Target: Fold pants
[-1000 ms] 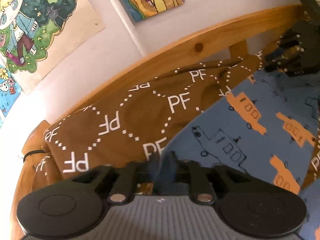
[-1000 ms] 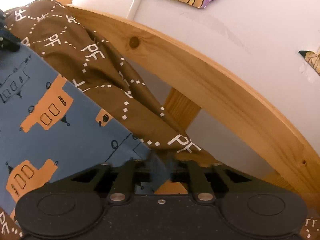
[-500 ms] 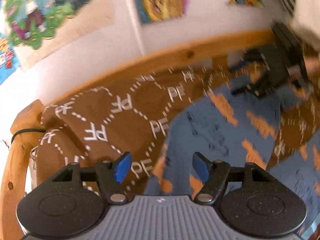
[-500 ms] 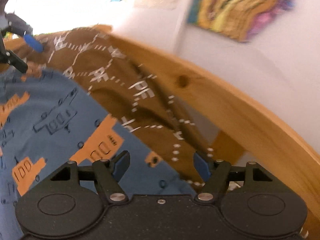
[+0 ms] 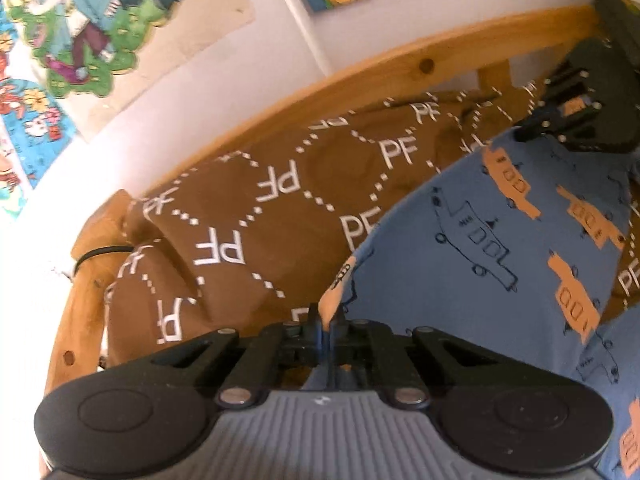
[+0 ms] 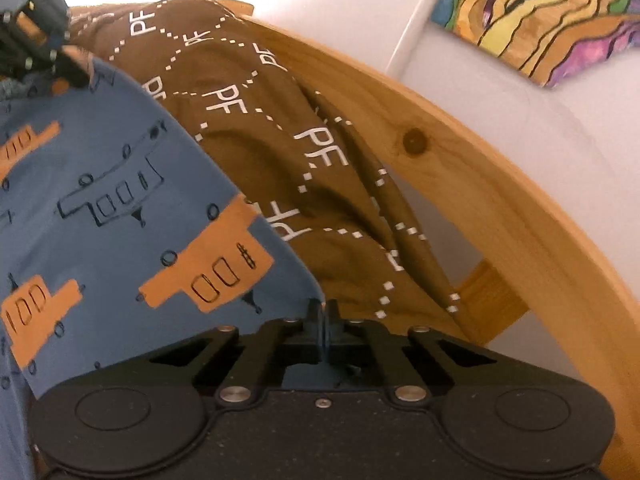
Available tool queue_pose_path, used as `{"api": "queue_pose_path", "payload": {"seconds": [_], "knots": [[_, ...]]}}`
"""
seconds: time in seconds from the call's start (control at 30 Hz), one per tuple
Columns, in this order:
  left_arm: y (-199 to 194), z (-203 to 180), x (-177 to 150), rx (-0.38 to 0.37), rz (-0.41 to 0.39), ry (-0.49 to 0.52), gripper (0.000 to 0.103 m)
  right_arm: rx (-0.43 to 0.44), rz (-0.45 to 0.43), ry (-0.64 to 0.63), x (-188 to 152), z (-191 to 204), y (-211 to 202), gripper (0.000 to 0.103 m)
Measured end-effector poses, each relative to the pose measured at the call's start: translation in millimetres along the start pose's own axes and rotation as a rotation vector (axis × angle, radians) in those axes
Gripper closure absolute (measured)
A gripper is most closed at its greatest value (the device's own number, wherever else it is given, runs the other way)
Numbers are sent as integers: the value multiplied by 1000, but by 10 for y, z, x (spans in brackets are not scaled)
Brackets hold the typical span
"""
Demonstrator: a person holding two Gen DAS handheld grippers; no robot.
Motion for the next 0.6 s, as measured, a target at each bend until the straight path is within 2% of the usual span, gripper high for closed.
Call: {"api": "queue_pose_path", "payload": {"seconds": [0.23, 0.3, 0.47, 0.6], "knots": [[-265, 82, 175, 119, -101, 16, 100, -173, -147, -35, 404, -100, -526, 103], [-350, 37, 209, 144, -141, 62, 100, -206, -178, -41, 478, -99, -687, 103], [-686, -127, 175, 165, -279, 151, 99, -260, -247, -44, 466, 82, -1258, 103], [-1046, -297, 22, 190, -366, 245, 99, -284, -293, -72, 370, 403, -1760, 103]]}}
Point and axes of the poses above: each gripper's, at about its wrist camera, not at the fingertips, and y roughly the way its jaws point, z to its left, x to its top, the point moved 10 cm from there along y, roughly the way its jaws point, and after that the axes turned 10 degrees about -z, right-handed, at the moved point
